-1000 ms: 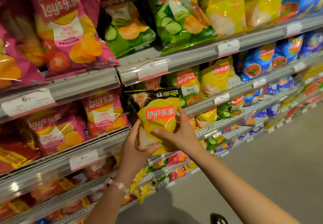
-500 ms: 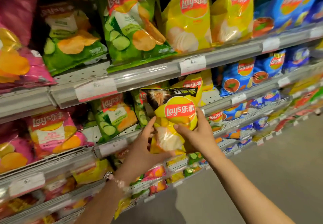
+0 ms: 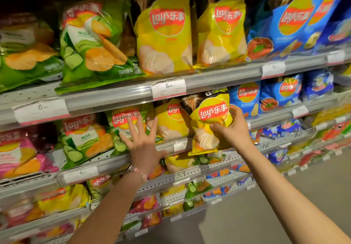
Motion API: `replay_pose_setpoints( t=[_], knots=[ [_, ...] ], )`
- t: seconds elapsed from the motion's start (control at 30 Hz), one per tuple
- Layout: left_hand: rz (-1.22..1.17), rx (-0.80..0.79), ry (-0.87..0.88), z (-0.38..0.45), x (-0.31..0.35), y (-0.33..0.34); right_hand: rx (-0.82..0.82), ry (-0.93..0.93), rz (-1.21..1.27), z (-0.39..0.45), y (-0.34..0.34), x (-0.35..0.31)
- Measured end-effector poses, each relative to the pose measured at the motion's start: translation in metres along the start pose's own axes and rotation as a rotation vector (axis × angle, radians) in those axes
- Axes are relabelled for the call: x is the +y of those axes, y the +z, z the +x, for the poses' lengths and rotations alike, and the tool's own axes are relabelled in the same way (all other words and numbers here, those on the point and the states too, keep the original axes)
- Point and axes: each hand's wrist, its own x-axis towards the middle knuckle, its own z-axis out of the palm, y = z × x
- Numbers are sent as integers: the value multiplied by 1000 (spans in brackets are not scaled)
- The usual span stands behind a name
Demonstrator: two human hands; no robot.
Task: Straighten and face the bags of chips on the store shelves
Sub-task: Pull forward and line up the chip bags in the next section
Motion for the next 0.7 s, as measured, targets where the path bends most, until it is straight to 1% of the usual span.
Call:
replay_pose_setpoints(
  t=[0.13, 0.2, 0.27, 0.37, 0.43, 0.6, 0.7],
  knots=[
    [199, 91, -92, 9, 2, 19, 77, -20, 59, 23, -9, 7],
    [272, 139, -95, 11, 1, 24, 104, -21, 70, 31, -10, 12],
    [318, 151, -85, 12, -2, 28, 110, -23, 81, 38, -9, 15],
    [377, 138, -97, 14, -2, 32, 65, -66, 67, 56, -2, 20],
    [396, 147, -108, 16, -1, 34, 31, -110, 5, 67, 4, 25],
    [466, 195, -118, 18, 1, 36, -50, -113, -82, 80, 14, 33],
    [503, 227, -123, 19, 3, 34, -91, -134, -68, 83, 17, 39]
  ],
)
